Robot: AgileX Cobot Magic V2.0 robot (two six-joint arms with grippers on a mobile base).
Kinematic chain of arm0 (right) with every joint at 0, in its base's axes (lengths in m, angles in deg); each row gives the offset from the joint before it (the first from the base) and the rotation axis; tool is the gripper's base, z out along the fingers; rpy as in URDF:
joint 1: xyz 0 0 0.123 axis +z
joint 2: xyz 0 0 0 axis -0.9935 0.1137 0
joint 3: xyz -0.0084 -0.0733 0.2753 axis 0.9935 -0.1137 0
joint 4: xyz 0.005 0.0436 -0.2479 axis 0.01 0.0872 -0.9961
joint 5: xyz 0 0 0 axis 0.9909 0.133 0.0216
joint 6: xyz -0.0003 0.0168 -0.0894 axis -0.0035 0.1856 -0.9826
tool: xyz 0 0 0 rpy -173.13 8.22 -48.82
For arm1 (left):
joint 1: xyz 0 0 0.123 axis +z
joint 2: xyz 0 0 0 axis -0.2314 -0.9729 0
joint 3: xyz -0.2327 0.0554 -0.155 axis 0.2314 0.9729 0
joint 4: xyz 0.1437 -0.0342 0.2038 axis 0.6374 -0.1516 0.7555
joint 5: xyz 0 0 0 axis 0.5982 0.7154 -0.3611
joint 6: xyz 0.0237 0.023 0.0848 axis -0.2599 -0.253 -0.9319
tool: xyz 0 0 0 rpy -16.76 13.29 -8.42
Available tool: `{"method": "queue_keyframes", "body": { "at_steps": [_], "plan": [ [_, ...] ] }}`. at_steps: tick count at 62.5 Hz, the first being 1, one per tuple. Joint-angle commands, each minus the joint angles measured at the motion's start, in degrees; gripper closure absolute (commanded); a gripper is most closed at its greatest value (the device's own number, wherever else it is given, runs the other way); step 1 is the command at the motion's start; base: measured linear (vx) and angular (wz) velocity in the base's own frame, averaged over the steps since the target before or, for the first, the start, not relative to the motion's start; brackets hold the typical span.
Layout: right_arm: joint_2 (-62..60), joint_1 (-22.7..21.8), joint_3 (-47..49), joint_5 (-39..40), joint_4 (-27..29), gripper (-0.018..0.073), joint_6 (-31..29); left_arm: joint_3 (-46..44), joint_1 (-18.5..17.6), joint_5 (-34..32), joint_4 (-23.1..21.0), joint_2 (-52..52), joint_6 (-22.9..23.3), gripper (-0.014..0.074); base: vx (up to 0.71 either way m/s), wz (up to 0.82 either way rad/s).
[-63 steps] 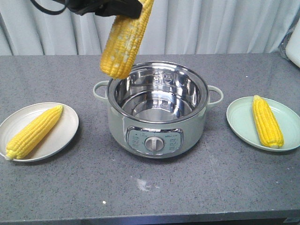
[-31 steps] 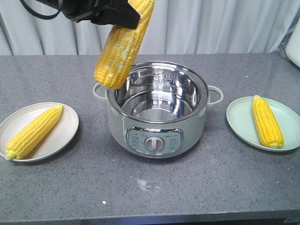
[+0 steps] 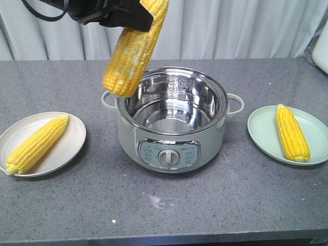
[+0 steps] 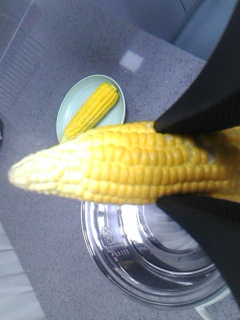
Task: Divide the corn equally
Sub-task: 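Turn the base away from the pot while both grippers hold corn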
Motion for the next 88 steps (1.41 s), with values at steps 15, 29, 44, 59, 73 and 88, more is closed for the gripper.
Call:
{"method": "queue_keyframes", "body": {
  "at_steps": [15, 29, 44, 59, 73, 88],
  "plan": [
    [-0.4, -0.3, 1.0, 4.1, 0.5, 0.0561, -0.2, -1.6, 0.0, -3.2, -2.0, 2.6, 0.1, 0.0604, 0.00, -0.01],
    [-0.4, -0.3, 1.0, 4.1, 0.5, 0.0561, -0.2, -1.6, 0.0, -3.2, -2.0, 2.6, 0.1, 0.0604, -0.01, -0.05],
    [-0.4, -0.3, 1.0, 4.1, 0.5, 0.0561, -0.2, -1.6, 0.0, -3.2, -2.0, 2.6, 0.1, 0.0604, -0.02, -0.09],
    [-0.4, -0.3, 1.0, 4.1, 0.5, 0.0561, -0.2, -1.6, 0.0, -3.2, -2.0, 2.6, 0.1, 0.0604, -0.02, -0.17],
    [-0.4, -0.3, 1.0, 4.1, 0.5, 0.0561, -0.2, -1.6, 0.0, -3.2, -2.0, 2.6, 0.1, 0.0604, -0.02, -0.23],
    [-0.4, -0.3, 1.0, 4.1, 0.5, 0.0561, -0.2, -1.6, 0.0, -3.2, -2.0, 2.6, 0.1, 0.0604, -0.01, -0.25]
  ]
}}
